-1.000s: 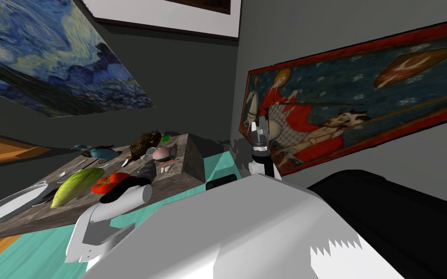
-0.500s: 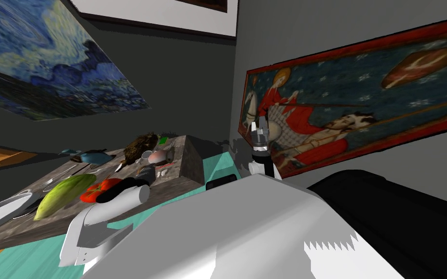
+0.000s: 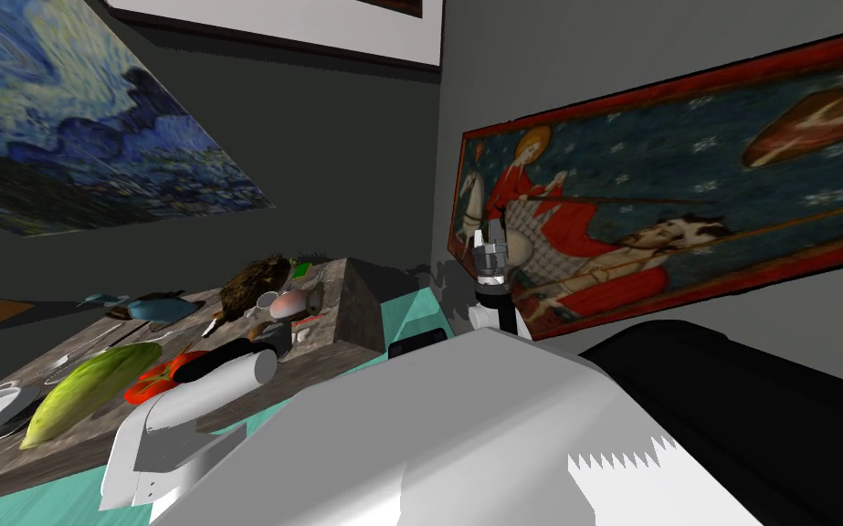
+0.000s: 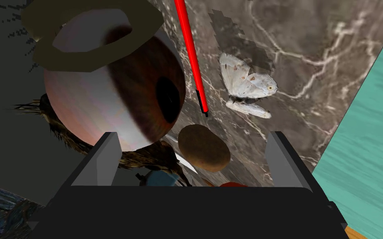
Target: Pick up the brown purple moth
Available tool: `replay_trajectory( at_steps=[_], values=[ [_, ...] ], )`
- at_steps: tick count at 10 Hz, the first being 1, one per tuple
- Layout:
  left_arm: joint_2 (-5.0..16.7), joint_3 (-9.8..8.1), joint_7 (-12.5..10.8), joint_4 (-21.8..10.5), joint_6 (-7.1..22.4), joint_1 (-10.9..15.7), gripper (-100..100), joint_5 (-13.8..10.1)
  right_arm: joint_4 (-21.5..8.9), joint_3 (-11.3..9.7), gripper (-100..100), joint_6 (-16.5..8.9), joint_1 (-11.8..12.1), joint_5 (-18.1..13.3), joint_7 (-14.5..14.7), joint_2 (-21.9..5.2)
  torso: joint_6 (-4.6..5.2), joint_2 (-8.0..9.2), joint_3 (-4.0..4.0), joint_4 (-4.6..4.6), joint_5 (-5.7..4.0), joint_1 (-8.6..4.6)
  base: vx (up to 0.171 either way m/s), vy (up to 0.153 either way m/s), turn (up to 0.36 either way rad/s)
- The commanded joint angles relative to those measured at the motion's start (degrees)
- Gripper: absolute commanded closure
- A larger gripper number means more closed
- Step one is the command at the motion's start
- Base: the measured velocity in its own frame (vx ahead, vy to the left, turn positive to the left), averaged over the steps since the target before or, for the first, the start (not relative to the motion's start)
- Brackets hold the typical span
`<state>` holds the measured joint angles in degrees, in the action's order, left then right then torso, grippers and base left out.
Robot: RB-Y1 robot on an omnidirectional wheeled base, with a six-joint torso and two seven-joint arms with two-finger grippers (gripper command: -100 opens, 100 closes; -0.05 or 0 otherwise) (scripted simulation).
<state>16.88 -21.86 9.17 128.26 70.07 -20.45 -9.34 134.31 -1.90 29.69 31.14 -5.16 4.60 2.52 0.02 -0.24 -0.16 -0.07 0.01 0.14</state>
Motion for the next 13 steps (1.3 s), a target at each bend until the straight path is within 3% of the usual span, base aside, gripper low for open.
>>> replay_trajectory(
  at_steps=[1, 4, 6, 13],
  values=[
    [0.0, -0.33, 0.1, 0.3, 1.8, -0.3, -100, -0.4, 0.0, 0.0, 0, 0.0, 0.0, 0.0, 0.0, 0.0, 0.0, 0.0, 0.0, 0.0, 0.0, 0.0, 0.015, 0.006, 0.004],
    [-0.5, -2.57, 1.1, 0.6, 7.6, -0.1, -100, -2.3, 0.0, 0.0, 0, 0.0, 0.0, 0.0, 0.0, 0.0, 0.0, 0.02, 0.01, 0.01, 0.01, 0.05, 0.044, 0.017, -0.086],
    [-0.5, -2.57, 1.1, 0.6, 9.8, -0.1, -100, -2.3, 0.0, 0.0, 0, 0.0, 0.0, 0.0, 0.0, 0.0, -0.01, -0.01, -0.01, 0.0, 0.01, 0.06, 0.03, 0.014, -0.025],
    [-1.6, -6.51, 2.9, 1.4, 22.0, -0.2, -100, -5.9, 0.0, 0.0, 0, 0.0, 0.0, 0.0, 0.0, 0.0, -0.01, 0.05, 0.03, 0.01, 0.03, 0.13, 0.032, 0.037, -0.095]
  ],
)
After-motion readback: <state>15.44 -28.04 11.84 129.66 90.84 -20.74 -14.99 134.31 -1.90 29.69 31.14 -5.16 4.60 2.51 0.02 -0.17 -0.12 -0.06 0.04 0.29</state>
